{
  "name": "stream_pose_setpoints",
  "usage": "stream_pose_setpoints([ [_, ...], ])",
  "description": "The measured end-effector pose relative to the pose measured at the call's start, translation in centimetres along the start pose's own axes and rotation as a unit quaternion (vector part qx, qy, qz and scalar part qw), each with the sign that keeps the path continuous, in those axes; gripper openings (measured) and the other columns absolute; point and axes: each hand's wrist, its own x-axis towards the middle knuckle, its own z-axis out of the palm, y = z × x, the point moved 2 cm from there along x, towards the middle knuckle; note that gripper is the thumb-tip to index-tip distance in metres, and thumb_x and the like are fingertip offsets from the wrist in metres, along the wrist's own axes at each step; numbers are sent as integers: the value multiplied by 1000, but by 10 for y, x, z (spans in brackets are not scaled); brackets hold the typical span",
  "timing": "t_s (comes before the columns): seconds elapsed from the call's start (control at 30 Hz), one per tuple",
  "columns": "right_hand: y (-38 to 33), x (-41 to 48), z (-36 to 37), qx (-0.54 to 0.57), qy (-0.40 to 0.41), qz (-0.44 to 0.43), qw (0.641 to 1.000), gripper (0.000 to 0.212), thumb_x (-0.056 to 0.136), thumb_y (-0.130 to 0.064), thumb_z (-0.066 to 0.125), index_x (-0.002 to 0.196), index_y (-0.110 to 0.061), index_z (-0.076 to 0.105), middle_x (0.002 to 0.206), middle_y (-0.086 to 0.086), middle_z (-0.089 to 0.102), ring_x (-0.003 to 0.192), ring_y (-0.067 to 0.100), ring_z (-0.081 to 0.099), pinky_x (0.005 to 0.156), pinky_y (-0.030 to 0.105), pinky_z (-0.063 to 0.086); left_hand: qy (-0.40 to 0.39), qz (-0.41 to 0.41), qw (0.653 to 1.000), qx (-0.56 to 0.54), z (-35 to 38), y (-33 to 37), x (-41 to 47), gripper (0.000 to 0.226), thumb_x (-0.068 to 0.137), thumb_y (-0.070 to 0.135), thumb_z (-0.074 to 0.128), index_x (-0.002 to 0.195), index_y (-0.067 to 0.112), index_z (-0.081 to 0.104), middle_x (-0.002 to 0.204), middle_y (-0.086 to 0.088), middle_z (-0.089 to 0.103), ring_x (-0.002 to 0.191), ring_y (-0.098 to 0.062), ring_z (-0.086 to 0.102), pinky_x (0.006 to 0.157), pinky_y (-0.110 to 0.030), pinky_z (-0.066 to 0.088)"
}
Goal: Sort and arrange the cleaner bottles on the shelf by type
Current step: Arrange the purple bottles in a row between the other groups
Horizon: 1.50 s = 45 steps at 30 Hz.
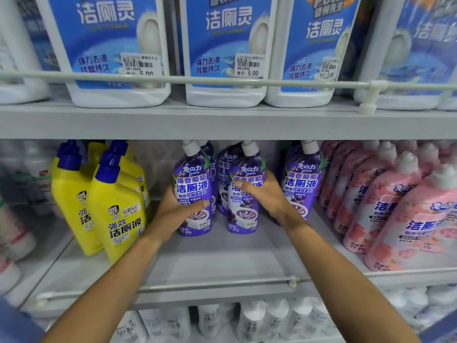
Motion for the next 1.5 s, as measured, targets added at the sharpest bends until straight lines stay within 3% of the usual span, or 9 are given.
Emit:
stream_pose_setpoints([
  [0.23,-4,-5,-28,6,-69,23,997,26,91,-4,72,116,-8,71,108,8,79,103,24,75,84,30,59,-53,-7,998,-27,1,0,1,47,80,-2,79,122,14,64,112,-7,78,101,-26,76,83,-36,63],
  [0.4,-5,-8,-28,17,-75,28,997,34,90,-6,74,124,-8,66,110,6,79,104,22,76,82,27,59,-68,-7,997,-38,4,-1,6,49,77,4,80,121,16,65,112,-8,78,101,-27,76,82,-36,63],
  [0.53,-2,-10,-23,20,-5,-5,1000,57,85,-11,83,135,-15,56,115,3,77,107,21,75,92,41,61,-75,-13,996,-42,5,-6,12,49,80,5,80,125,15,64,115,-9,77,104,-29,74,83,-38,62],
  [0.67,7,-20,-8,13,100,-80,992,79,81,-16,88,147,-21,46,126,-2,71,114,13,71,93,29,59,-72,-15,996,-51,11,-8,17,53,75,13,83,125,17,65,115,-10,76,107,-32,73,87,-41,62],
  [0.77,13,-23,9,3,148,-120,982,87,80,-23,90,151,-20,41,137,-4,64,124,10,64,103,28,54,-88,-4,994,-63,20,-7,18,63,78,17,88,134,12,60,123,-14,73,111,-35,71,91,-43,60],
  [0.97,9,-9,18,13,154,-105,982,75,81,-21,89,144,-18,48,124,-6,70,111,4,69,86,16,55,-97,11,993,-62,33,-9,18,66,87,13,81,144,14,48,133,-13,68,121,-36,67,98,-50,56],
  [1.17,14,2,14,2,200,-97,975,68,77,-28,91,134,-18,56,116,-4,75,105,9,73,92,34,62,-27,29,996,-79,53,-5,13,82,73,23,92,140,18,44,129,-8,70,116,-31,70,93,-47,59],
  [1.37,14,-1,10,-50,182,-135,973,76,81,-25,89,144,-15,48,126,-1,71,113,5,69,91,17,55,-16,27,997,-77,56,-3,13,80,73,17,90,139,18,45,126,-6,71,112,-28,72,91,-45,61],
  [1.5,16,-6,6,-56,139,-130,980,74,85,-24,86,146,-15,44,131,1,68,117,9,68,95,22,56,-25,29,997,-61,54,-3,14,75,78,15,89,139,19,46,127,-5,71,113,-27,72,94,-49,60],
])
